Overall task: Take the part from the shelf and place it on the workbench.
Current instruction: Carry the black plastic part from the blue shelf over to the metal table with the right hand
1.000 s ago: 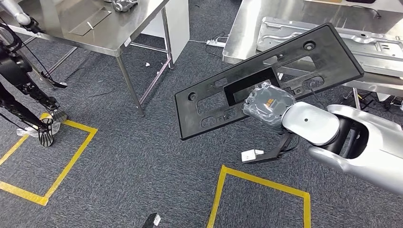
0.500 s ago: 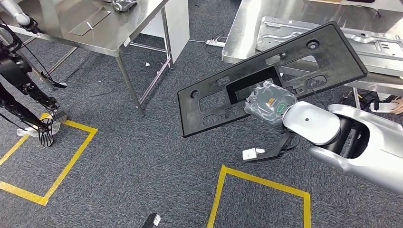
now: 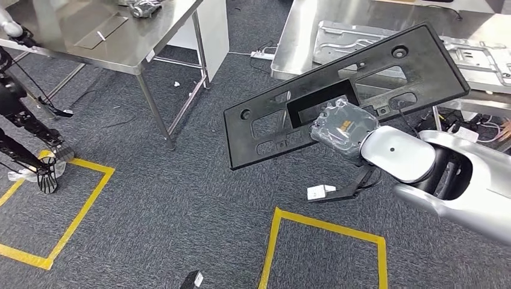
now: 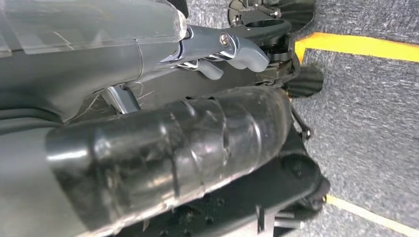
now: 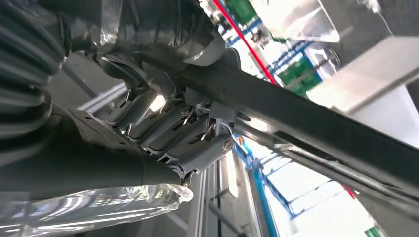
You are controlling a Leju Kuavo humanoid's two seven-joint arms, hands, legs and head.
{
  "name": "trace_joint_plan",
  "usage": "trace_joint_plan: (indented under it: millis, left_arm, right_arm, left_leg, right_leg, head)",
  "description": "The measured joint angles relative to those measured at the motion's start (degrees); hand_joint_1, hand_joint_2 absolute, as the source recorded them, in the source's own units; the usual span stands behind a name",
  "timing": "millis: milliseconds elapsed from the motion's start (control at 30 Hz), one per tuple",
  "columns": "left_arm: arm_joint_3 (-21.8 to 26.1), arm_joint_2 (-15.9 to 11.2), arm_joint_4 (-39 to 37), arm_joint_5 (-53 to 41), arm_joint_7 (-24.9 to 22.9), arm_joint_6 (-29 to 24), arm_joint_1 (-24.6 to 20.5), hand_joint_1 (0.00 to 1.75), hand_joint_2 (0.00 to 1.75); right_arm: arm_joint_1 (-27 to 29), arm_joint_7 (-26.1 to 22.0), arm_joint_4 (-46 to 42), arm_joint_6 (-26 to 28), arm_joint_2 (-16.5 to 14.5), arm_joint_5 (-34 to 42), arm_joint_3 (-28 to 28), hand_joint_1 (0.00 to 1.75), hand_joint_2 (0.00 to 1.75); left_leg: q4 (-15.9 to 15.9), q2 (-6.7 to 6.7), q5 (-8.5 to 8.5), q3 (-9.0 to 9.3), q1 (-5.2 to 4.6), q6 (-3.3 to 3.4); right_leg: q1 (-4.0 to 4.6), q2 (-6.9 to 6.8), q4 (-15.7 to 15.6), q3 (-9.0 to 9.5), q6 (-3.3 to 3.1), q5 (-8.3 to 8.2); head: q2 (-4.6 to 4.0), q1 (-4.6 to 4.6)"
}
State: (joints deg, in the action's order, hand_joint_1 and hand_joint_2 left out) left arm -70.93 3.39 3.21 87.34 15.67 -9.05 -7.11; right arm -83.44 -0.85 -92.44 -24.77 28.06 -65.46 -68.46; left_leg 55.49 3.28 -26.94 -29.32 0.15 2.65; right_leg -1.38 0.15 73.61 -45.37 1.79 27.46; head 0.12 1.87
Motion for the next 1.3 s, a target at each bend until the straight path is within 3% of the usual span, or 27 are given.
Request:
trace_joint_plan:
  millis: [67,100,133,200,267,300,367,433,500,533,567,633,667,733,800,867,933,1000,1033,1067,1100,1167,1233,1300]
  left_arm:
    - [0.01,0.00,0.00,-0.01,0.00,0.01,-0.01,0.00,0.00]
    - [0.02,-0.04,-0.02,-0.01,0.00,0.01,-0.02,0.00,0.00]
    - [0.03,-0.12,-0.07,-0.01,0.00,-0.01,0.01,0.00,0.00]
    - [0.04,-0.29,-0.18,-0.01,0.00,-0.01,0.07,0.00,0.00]
    - [0.04,-0.37,-0.22,-0.01,0.00,-0.01,0.10,0.00,0.00]
    - [0.04,-0.39,-0.22,-0.01,0.00,0.02,0.09,0.00,0.00]
    - [0.05,-0.43,-0.22,-0.02,0.06,0.10,0.05,0.00,0.00]
    - [0.08,-0.45,-0.22,-0.01,0.15,0.29,-0.20,0.00,0.00]
    - [0.09,-0.46,-0.22,-0.02,0.19,0.49,-0.64,0.00,0.00]
    - [0.09,-0.45,-0.22,-0.02,0.20,0.56,-0.75,0.00,0.00]
    - [0.09,-0.43,-0.22,-0.02,0.20,0.61,-0.72,0.00,0.00]
    - [0.09,-0.47,-0.25,0.00,0.20,0.66,-0.38,0.00,0.00]
    - [0.09,-0.50,-0.27,0.00,0.21,0.66,-0.21,0.00,0.00]
    - [0.08,-0.55,-0.33,0.00,0.23,0.65,-0.07,0.00,0.00]
    - [0.03,-0.40,-0.32,0.00,0.19,0.72,-0.10,0.00,0.00]
    - [-0.04,-0.25,-0.31,0.00,0.14,0.81,-0.07,0.00,0.00]
    - [-0.08,-0.20,-0.31,0.00,0.09,0.84,0.00,0.00,0.00]
    - [-0.09,-0.21,-0.31,0.00,0.02,0.85,0.01,0.00,0.00]
    - [-0.09,-0.20,-0.31,0.00,-0.01,0.85,-0.01,0.00,0.00]
    - [-0.10,-0.20,-0.31,0.00,-0.02,0.85,-0.03,0.00,0.00]
    - [-0.12,-0.20,-0.31,0.00,-0.05,0.85,-0.07,0.00,0.00]
    - [-0.16,-0.24,-0.31,0.00,-0.15,0.85,-0.17,0.00,0.00]
    - [-0.20,-0.31,-0.31,0.00,-0.23,0.84,-0.23,0.00,0.00]
    - [-0.22,-0.36,-0.32,0.00,-0.27,0.83,-0.24,0.00,0.00]
  right_arm:
    - [0.04,-0.01,0.03,-0.01,0.03,0.00,-0.03,1.75,1.75]
    - [0.04,-0.01,0.03,0.00,0.04,0.00,-0.01,1.75,1.75]
    - [0.00,-0.01,0.02,0.01,0.04,0.00,0.02,1.75,1.75]
    - [0.03,0.00,0.02,0.02,0.04,0.00,0.06,1.75,1.75]
    - [0.03,0.01,0.03,0.02,0.09,0.00,0.07,1.75,1.75]
    - [-0.01,0.00,0.03,0.01,0.14,0.00,0.07,1.75,1.75]
    - [-0.14,0.05,0.03,0.00,0.21,-0.01,0.08,1.75,1.75]
    - [-0.14,0.06,0.02,0.00,0.20,-0.01,0.05,1.75,1.75]
    - [0.00,-0.01,0.02,-0.01,0.20,0.00,-0.03,1.75,1.75]
    - [0.03,-0.03,0.03,-0.01,0.20,0.00,-0.05,1.75,1.75]
    - [0.04,-0.04,0.04,-0.02,0.21,0.00,-0.06,1.75,1.75]
    - [-0.02,-0.03,0.08,-0.02,0.25,0.00,-0.05,1.75,1.75]
    - [-0.02,-0.03,0.13,-0.02,0.27,-0.01,-0.07,1.75,1.75]
    - [0.01,-0.07,0.23,-0.02,0.36,0.01,-0.10,1.75,1.75]
    - [0.10,-0.21,0.33,-0.01,0.52,0.18,-0.04,1.75,1.75]
    - [0.11,-0.51,0.45,0.08,0.71,0.68,0.08,1.75,1.75]
    - [0.27,-0.81,0.55,0.51,0.75,0.97,0.05,1.75,1.75]
    - [0.87,-0.94,0.60,1.00,0.66,1.05,-0.11,1.75,1.75]
    - [1.24,-0.97,0.64,1.12,0.60,1.24,-0.17,1.75,1.75]
    - [1.54,-1.00,0.74,1.14,0.56,1.55,-0.19,1.75,1.75]
    - [1.73,-1.01,0.88,1.17,0.54,2.01,-0.19,1.75,1.75]
    - [2.20,-0.85,1.34,1.52,0.38,3.06,-0.07,1.75,1.75]
    - [3.10,-0.59,1.78,2.16,0.06,3.75,0.05,1.75,1.75]
    - [3.99,-0.43,2.14,2.51,-0.19,3.93,0.07,1.75,1.75]
  left_leg:
    - [0.56,1.04,-0.68,0.18,0.24,-0.53]
    - [0.93,1.55,-1.16,0.28,0.28,-0.96]
    - [1.41,2.06,-1.71,0.34,0.11,-1.43]
    - [1.94,2.97,-2.55,0.44,-0.42,-2.14]
    - [1.99,4.10,-3.04,0.76,-0.59,-2.50]
    - [2.19,3.86,-3.44,0.90,-0.45,-2.72]
    - [5.40,0.79,-5.77,-0.24,-0.07,-3.11]
    - [12.65,-2.43,-9.37,-3.49,-0.03,-3.14]
    - [18.21,-2.89,-10.67,-6.25,-0.30,-2.83]
    - [18.21,-2.99,-9.59,-6.49,-0.45,-2.45]
    - [16.13,-3.32,-7.51,-5.84,-0.60,-1.91]
    - [9.34,-5.85,-2.97,-3.56,-0.79,-0.36]
    - [6.76,-7.32,-1.60,-2.70,-0.82,0.28]
    - [4.61,-8.58,-1.03,-1.90,-0.99,0.96]
    - [2.48,-7.07,-0.86,-0.89,-1.00,1.02]
    - [0.02,-5.62,-0.31,0.19,-0.65,0.93]
    - [-0.92,-4.43,0.16,0.53,-0.52,0.86]
    - [-0.81,-3.39,0.11,0.49,-0.40,0.76]
    - [-0.64,-3.00,-0.01,0.49,-0.27,0.60]
    - [-0.38,-2.74,-0.22,0.49,-0.12,0.34]
    - [0.00,-2.57,-0.53,0.49,0.04,-0.02]
    - [0.92,-2.36,-1.30,0.23,0.11,-0.92]
    - [1.60,-2.26,-1.81,-0.14,-0.07,-1.35]
    - [1.73,-2.21,-1.91,-0.21,-0.12,-1.07]
  right_leg:
    - [-0.33,-0.93,-4.94,2.63,0.32,-3.11]
    - [-0.20,-2.32,-8.45,4.45,0.34,-4.22]
    - [0.04,-3.67,-11.20,5.83,0.14,-4.92]
    - [0.39,-5.16,-13.00,6.59,-0.81,-4.56]
    - [0.36,-3.75,-12.84,6.38,-1.82,-4.44]
    - [0.36,-3.05,-12.84,6.36,-2.16,-4.39]
    - [0.30,-1.52,-12.93,6.42,-2.91,-4.40]
    - [0.36,0.05,-12.97,6.47,-3.33,-4.40]
    - [0.66,1.80,-12.97,6.56,-3.47,-4.39]
    - [0.88,2.77,-12.97,6.66,-3.51,-4.40]
    - [1.12,3.73,-12.97,6.79,-3.54,-4.42]
    - [1.44,5.41,-13.02,7.00,-3.55,-4.51]
    - [1.35,6.14,-13.10,6.99,-3.42,-4.66]
    - [0.79,7.47,-13.39,6.66,-2.81,-5.19]
    - [0.54,8.27,-13.87,6.35,-2.05,-5.81]
    - [0.92,5.11,-12.43,5.43,-1.52,-4.72]
    - [0.83,1.06,-6.56,2.76,-0.96,-1.36]
    - [0.10,0.10,-0.38,0.12,-0.22,0.91]
    - [-0.26,-0.05,0.34,-0.01,0.16,0.64]
    - [-0.57,-0.18,-1.35,1.11,0.51,-0.65]
    - [-0.82,-0.37,-4.97,3.22,0.77,-2.44]
    - [-0.82,-0.78,-11.82,7.14,0.65,-4.23]
    - [-0.61,-0.90,-13.98,8.19,0.02,-3.94]
    - [-0.53,-0.75,-14.09,8.09,-0.32,-4.03]
  head:
    - [0.00,-0.01]
    - [0.00,0.00]
    - [0.01,-0.04]
    - [0.01,0.15]
    - [0.01,0.47]
    - [0.01,0.56]
    - [0.01,0.66]
    - [0.01,0.80]
    - [0.01,0.83]
    - [0.01,0.84]
    - [0.01,0.84]
    - [0.01,0.74]
    - [0.01,0.65]
    - [0.01,0.71]
    - [0.01,0.98]
    - [0.01,0.66]
    - [0.01,0.35]
    - [0.01,0.35]
    - [0.01,0.35]
    - [0.01,0.33]
    - [0.01,0.31]
    - [0.01,0.29]
    - [0.01,0.32]
    - [0.00,0.37]
